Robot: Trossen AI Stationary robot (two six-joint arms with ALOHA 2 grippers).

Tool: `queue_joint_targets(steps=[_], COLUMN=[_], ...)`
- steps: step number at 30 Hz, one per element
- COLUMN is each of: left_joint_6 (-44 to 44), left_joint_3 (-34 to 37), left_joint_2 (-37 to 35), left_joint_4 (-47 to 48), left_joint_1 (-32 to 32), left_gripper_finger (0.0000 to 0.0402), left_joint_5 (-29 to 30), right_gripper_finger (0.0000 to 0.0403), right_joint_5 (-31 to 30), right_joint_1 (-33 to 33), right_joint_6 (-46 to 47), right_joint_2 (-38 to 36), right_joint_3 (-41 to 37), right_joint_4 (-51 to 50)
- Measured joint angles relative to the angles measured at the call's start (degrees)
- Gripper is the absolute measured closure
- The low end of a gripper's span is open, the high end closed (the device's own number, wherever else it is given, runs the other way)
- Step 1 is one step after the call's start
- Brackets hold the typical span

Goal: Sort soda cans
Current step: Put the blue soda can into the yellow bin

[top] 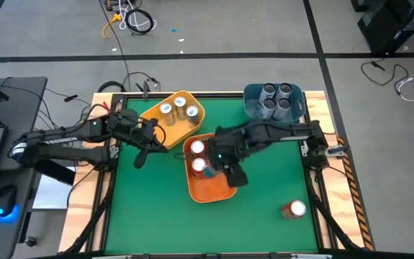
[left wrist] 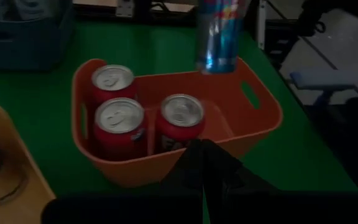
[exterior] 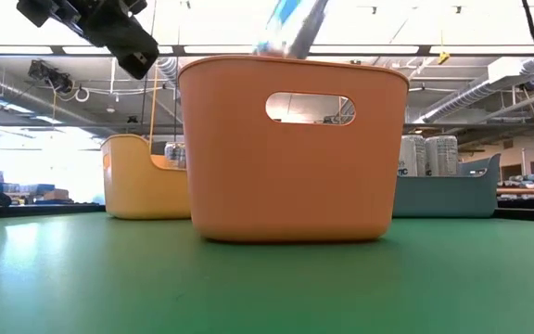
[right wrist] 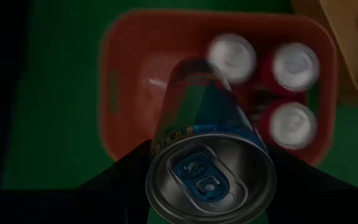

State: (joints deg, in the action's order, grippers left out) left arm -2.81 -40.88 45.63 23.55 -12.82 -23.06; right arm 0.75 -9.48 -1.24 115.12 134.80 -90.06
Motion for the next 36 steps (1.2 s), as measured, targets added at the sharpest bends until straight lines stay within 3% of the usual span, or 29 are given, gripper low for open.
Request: queue_joint_targets(steps=[7, 20, 36], left_joint_6=[0.23, 1.65, 3.23], left_joint_3=[0.0, 0.0, -0.02], left_joint_2=[0.0, 0.02, 4.44], left_joint_4=[0.03, 0.42, -0.61], left_joint_1=[3.92, 7.93, 8.04], left_gripper_finger=[0.0401, 0.0401, 0.0401], left_joint_5=[2.03, 4.69, 6.09], right_gripper_finger=[0.018, 0.018, 0.018], right_joint_5=[2.1, 1.79, 1.86], right_joint_1=[-4.53, -0.14, 2.91], right_joint_6=[6.0, 10.32, 6.13], right_joint_2=[-0.82, -7.02, 1.65], right_joint_3=[-1.26, -14.96, -18.59], right_joint_4=[0.34, -0.06, 4.06])
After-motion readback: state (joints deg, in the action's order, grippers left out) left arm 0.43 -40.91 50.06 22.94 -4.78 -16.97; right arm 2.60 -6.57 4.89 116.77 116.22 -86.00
